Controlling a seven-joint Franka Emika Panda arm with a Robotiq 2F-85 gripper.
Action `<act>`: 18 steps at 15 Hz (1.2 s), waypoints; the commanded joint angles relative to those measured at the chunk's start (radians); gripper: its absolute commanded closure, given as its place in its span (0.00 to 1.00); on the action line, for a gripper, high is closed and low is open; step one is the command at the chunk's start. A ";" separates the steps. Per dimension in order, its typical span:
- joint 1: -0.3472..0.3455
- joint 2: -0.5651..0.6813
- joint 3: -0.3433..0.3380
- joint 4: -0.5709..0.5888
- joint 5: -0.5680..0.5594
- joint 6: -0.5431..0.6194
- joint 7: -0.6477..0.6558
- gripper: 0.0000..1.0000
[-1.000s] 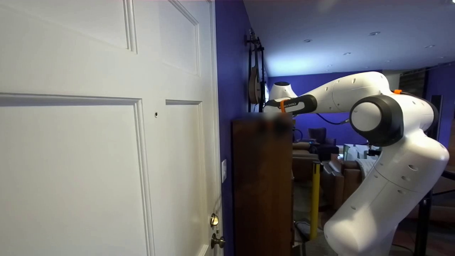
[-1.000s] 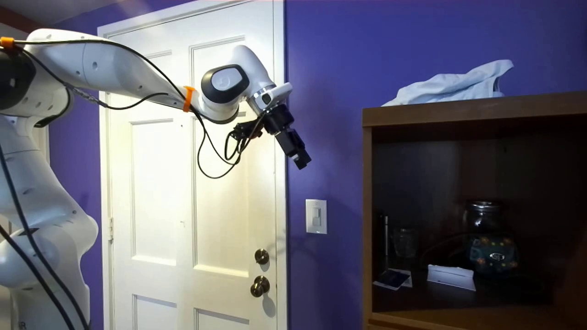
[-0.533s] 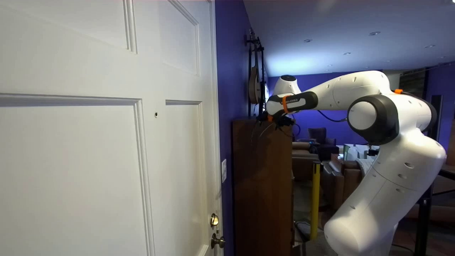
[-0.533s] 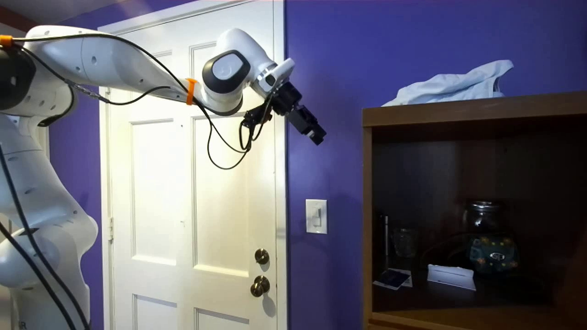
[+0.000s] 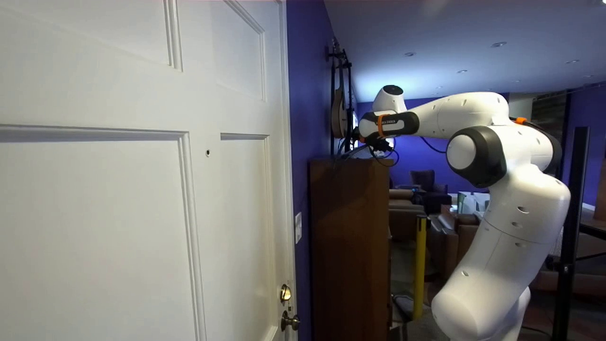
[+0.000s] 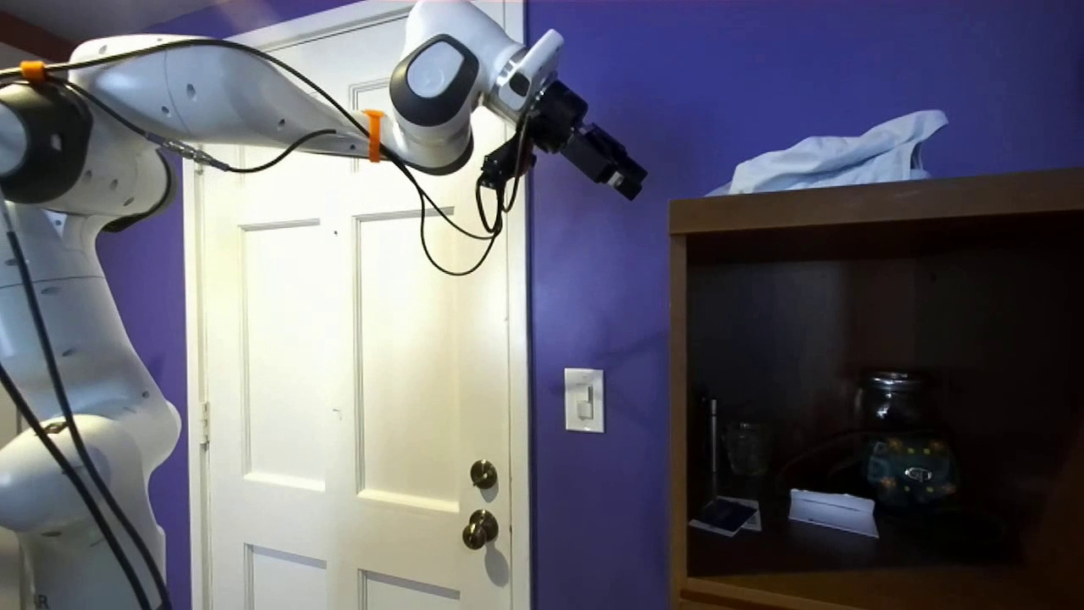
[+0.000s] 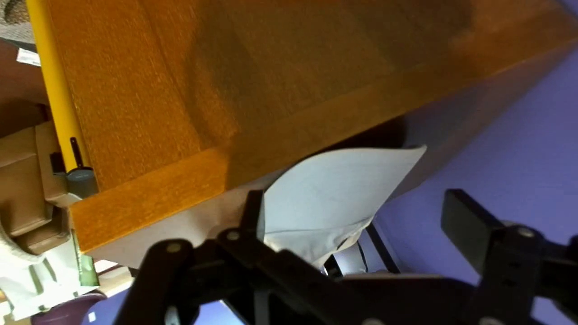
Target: Hang the snapback on the door
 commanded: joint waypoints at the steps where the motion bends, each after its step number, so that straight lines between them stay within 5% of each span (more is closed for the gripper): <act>1: 0.034 0.105 -0.067 0.159 0.101 -0.027 -0.034 0.00; 11: 0.037 0.260 -0.217 0.343 0.320 -0.041 -0.130 0.00; 18: 0.010 0.361 -0.264 0.422 0.495 -0.083 -0.199 0.00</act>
